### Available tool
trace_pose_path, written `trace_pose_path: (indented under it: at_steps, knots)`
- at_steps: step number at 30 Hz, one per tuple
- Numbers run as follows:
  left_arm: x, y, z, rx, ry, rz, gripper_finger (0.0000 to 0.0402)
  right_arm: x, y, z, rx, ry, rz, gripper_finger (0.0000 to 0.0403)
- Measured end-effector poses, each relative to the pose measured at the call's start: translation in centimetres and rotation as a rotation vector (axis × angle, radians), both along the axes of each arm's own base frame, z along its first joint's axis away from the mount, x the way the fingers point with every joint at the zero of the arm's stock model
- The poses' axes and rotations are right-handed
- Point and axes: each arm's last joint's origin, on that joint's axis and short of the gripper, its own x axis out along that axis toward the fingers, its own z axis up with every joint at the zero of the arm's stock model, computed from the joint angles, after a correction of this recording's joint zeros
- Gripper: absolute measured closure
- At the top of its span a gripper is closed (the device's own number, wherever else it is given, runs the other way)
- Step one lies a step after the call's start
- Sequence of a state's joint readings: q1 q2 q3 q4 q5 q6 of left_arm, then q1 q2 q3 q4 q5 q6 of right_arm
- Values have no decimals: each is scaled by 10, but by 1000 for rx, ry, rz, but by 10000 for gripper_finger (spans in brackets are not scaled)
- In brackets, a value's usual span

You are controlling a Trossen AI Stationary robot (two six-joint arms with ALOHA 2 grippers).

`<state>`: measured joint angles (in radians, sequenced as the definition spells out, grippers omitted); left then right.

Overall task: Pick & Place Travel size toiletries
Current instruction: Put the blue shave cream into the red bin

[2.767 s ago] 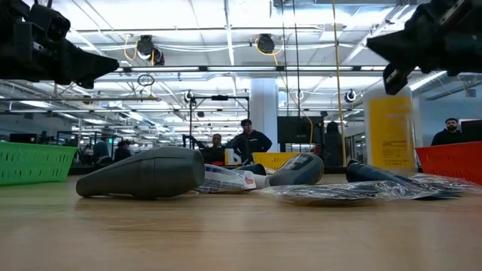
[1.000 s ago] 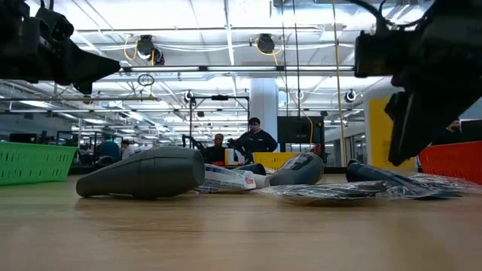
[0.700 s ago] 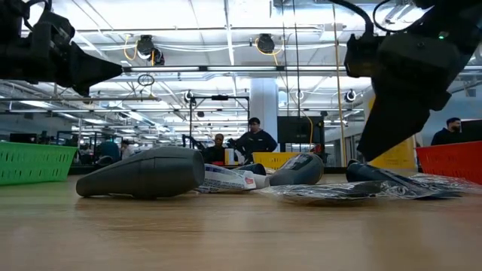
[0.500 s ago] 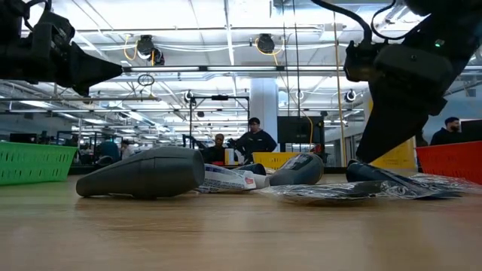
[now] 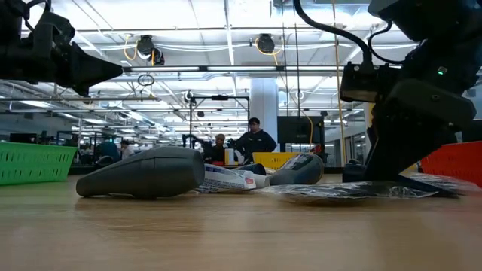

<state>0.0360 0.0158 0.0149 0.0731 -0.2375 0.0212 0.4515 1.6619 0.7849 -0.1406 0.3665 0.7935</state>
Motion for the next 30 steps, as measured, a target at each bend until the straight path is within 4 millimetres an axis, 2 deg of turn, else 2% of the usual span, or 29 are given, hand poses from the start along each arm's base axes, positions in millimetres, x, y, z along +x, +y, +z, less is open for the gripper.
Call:
trace_pose_path:
  at_steps: [3, 6, 11, 14, 16, 20, 23, 26, 30]
  knots:
    - [0, 0, 0, 0, -1, 0, 364, 0, 0, 1, -3, -2, -1, 269]
    - [0, 0, 0, 0, -1, 0, 364, -1, 0, 10, 38, -31, -9, 301]
    - [0, 0, 0, 0, -2, 0, 364, -8, -4, 55, 189, -166, -78, 311]
    - [0, 0, 0, 2, -2, 0, 364, -26, -15, 79, 294, -173, -201, 309]
    - [0, 0, 0, 2, -2, 0, 364, -45, -23, 91, 358, -128, -326, 310]
    - [0, 0, 0, 1, -2, 0, 364, -91, -42, 103, 454, 66, -603, 311]
    - [0, 0, 0, 1, -2, 0, 364, -120, -54, 107, 457, 198, -782, 311]
    - [0, 0, 0, 0, -2, 0, 364, -134, -62, 108, 393, 228, -906, 311]
    - [0, 0, 0, 0, -2, 0, 364, -139, -67, 101, 302, 269, -1036, 311]
